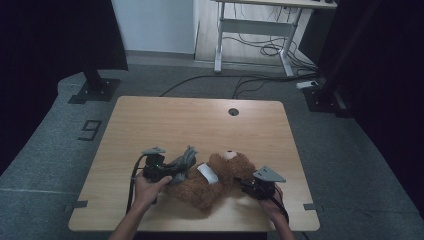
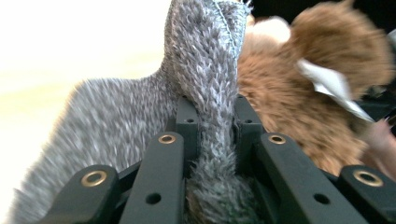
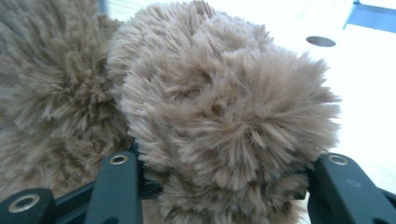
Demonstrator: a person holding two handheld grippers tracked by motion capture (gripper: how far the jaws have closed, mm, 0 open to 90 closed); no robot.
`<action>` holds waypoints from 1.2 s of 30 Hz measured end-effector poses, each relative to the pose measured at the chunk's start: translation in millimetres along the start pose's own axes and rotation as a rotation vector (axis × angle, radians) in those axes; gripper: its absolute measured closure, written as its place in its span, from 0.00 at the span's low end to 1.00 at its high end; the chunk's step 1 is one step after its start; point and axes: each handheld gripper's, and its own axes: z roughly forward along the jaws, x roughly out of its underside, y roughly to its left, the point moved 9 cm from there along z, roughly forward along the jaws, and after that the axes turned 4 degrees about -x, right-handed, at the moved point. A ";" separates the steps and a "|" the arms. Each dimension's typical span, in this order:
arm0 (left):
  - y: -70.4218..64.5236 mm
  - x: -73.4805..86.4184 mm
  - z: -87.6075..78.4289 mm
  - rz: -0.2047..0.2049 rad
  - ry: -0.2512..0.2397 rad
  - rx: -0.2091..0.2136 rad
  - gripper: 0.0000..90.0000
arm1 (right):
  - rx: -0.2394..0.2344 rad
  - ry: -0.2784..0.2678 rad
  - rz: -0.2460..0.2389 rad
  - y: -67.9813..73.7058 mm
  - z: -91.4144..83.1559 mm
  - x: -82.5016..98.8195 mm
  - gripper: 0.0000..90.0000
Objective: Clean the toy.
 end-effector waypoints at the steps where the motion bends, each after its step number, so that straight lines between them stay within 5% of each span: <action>1: -0.5 -4.9 -8.5 0.007 -0.022 -0.002 0.86 | 0.011 0.001 0.005 -0.4 0.8 -0.5 0.52; 10: -15.9 -24.5 -41.8 0.060 -0.108 0.005 0.85 | 0.135 0.006 0.011 -7.7 16.1 -7.3 0.54; 15: -21.8 -20.0 -34.2 0.087 -0.071 0.000 0.85 | 0.185 0.003 0.029 -14.3 21.1 -8.3 0.54; 18: -20.7 -5.8 -12.0 0.099 0.027 -0.002 0.84 | 0.182 -0.004 0.035 -15.1 21.7 -8.0 0.53; 23: -14.5 12.1 18.3 0.063 0.133 0.019 0.84 | 0.155 -0.006 0.036 -14.1 20.0 -6.1 0.52; 30: 2.4 19.8 33.6 0.040 0.155 -0.069 0.84 | 0.058 0.004 0.060 -12.2 13.7 0.1 0.50; 36: 10.9 28.1 46.5 0.008 0.149 -0.090 0.84 | 0.011 0.022 0.064 -8.3 9.3 5.1 0.49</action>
